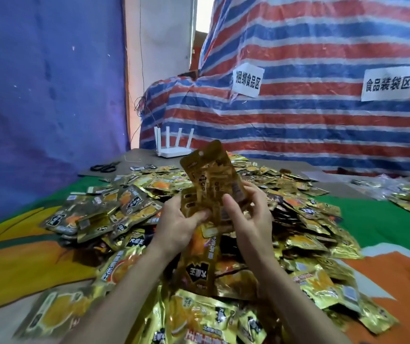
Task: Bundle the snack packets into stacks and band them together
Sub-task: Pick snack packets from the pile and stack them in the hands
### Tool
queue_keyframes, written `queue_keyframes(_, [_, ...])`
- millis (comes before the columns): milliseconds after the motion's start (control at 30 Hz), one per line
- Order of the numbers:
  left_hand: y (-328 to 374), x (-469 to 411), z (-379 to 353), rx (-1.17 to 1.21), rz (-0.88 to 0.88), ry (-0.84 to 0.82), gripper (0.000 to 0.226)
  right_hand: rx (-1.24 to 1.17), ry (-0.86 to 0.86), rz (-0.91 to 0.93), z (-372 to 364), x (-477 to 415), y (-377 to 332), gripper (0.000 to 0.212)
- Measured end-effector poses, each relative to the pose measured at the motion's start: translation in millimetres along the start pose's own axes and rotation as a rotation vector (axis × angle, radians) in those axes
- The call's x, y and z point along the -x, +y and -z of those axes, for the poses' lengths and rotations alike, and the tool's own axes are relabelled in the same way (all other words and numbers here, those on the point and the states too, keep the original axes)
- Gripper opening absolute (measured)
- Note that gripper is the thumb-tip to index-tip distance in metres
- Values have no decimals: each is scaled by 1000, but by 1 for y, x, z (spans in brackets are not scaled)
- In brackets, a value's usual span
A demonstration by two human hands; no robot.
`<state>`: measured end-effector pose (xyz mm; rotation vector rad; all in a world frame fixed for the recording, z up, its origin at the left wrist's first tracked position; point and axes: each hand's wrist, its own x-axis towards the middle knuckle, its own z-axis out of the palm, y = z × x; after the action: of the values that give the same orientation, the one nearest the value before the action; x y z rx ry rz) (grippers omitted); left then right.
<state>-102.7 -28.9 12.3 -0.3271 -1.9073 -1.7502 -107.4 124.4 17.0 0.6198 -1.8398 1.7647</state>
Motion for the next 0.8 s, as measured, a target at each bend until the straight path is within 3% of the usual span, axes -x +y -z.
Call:
queue_keyframes(67, [2,3,0,-39,-72,-32,33,22,8,6,2,-3,-1,47])
queue_keyframes(167, [4,5,-2,-108,-131,-72,38,-22,21,-28,7,-9,0,36])
queue_keyframes(333, [3,4,10,-68,105,-334,65,-135,156,-145,14,-12,13,24])
queue_keyframes(400, [1,4,14,-46,150,-394,65,-216,166,-182,15,-14,16,14])
queue_keyframes(533, [2,-1,20,-96,92,-300,40,-358,185,-242,15,-16,20,16])
queue_keyframes(667, [-2,-4,24,18,62,-129,27,-522,309,-385,15,-22,19,73])
queue_keyframes(700, [-3,-5,24,48,57,-87,25,-534,339,-398,16,-24,20,79])
queue_keyframes(800, [0,-6,24,142,24,35,26,-434,332,-365,16,-20,17,68])
